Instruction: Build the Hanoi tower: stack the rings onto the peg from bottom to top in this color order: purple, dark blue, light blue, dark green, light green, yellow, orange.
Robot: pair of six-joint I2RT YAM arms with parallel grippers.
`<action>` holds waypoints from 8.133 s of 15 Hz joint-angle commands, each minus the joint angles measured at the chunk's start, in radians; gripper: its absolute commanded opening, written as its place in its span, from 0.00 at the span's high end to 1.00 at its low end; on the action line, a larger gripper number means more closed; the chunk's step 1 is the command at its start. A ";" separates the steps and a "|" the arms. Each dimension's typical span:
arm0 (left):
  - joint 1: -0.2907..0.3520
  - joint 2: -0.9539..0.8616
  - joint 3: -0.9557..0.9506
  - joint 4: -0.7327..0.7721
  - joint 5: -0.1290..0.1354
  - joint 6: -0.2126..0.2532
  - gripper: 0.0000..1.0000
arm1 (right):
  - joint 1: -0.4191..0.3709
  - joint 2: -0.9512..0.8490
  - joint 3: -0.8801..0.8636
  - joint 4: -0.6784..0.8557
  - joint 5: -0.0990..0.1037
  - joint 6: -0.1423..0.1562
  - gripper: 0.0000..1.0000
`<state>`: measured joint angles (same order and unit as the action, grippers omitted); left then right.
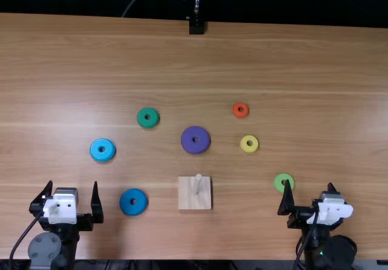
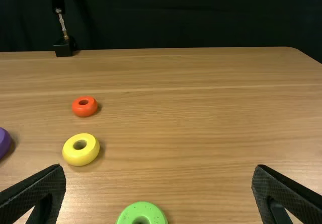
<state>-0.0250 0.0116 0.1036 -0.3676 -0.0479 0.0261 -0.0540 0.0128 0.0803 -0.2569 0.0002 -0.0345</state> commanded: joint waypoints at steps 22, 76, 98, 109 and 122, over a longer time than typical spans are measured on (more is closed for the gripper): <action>0.010 -0.012 -0.104 -0.076 0.015 0.007 0.00 | 0.008 -0.013 -0.063 -0.061 0.029 0.005 0.00; -0.628 2.233 1.780 -0.704 -0.048 -0.103 0.00 | 0.008 -0.013 -0.063 -0.061 0.029 0.005 0.00; -0.630 2.335 1.811 -0.601 0.026 -0.103 0.00 | 0.008 -0.013 -0.063 -0.061 0.029 0.005 0.00; -0.627 2.328 1.777 -0.590 0.087 -0.102 0.64 | 0.008 -0.013 -0.063 -0.061 0.031 0.005 0.00; -0.601 2.154 1.789 -0.660 0.068 -0.118 1.00 | 0.008 -0.013 -0.063 -0.061 0.031 0.005 0.00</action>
<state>-0.6415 2.2108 1.8549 -1.0264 0.0158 -0.0830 -0.0540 0.0128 0.0803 -0.2573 0.0006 -0.0345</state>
